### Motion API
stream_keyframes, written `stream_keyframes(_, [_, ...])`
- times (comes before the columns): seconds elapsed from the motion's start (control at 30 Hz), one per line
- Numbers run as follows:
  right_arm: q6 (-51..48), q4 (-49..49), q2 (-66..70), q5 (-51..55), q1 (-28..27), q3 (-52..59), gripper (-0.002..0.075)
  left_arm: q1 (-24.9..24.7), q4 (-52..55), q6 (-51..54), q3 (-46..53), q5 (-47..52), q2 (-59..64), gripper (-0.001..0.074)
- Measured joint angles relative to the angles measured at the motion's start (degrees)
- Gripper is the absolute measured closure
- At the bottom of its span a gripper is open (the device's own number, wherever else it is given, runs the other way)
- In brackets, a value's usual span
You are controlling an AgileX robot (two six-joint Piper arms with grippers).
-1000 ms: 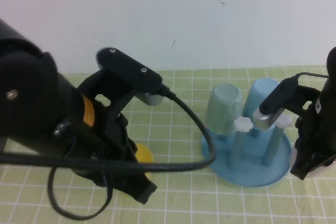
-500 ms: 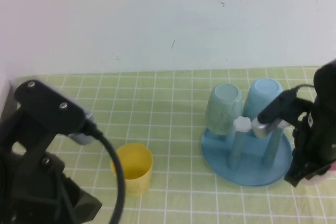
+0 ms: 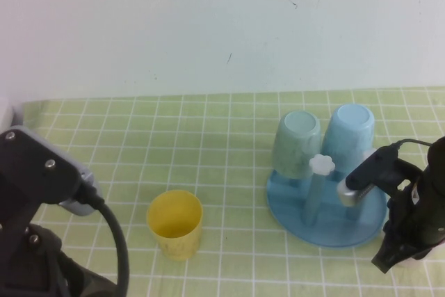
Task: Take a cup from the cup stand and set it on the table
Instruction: Place the cup on the table
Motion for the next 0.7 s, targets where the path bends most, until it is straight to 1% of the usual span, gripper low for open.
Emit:
stream_keyframes(0.07, [0.52,0.00,0.27,-0.43,0.00,0.11,0.0654,0.00,-0.14,-0.13,0.04,-0.14,0.00,0.0736])
stream_keyframes(0.1, [0.99,0.00,0.58,-0.25,0.00,0.11,0.0613,0.00,-0.14,-0.13,0.04,-0.23,0.00,0.0736])
stream_keyframes(0.23, [1.80,0.00,0.44,0.57,0.00,-0.52,0.0398,0.00,-0.14,0.11,0.13,-0.26,0.00,0.0736])
stream_keyframes(0.3, [2.15,0.00,-0.56,1.06,0.00,-0.96,0.0333,0.00,-0.14,0.11,0.13,-0.26,0.00,0.0736])
stream_keyframes(0.33, [2.39,0.00,-1.33,1.28,0.00,-1.14,0.0314,0.00,-0.14,0.11,0.13,-0.26,0.00,0.0736])
stream_keyframes(0.43, [2.86,0.00,-4.77,2.41,0.00,-1.84,0.0289,0.00,-0.14,0.11,0.13,-0.58,0.00,0.0736])
stream_keyframes(0.57, [3.54,-0.09,-11.58,5.59,0.00,-2.65,0.0283,0.00,-0.14,0.11,0.13,-2.53,0.00,0.0736])
stream_keyframes(0.63, [3.72,-0.33,-16.11,7.64,0.00,-2.65,0.0290,0.00,-0.14,0.11,0.13,-3.89,0.00,0.0736])
stream_keyframes(0.7, [3.81,-0.74,-20.75,9.43,0.00,-2.68,0.0319,0.00,-0.14,0.24,0.13,-6.24,-0.25,0.0736])
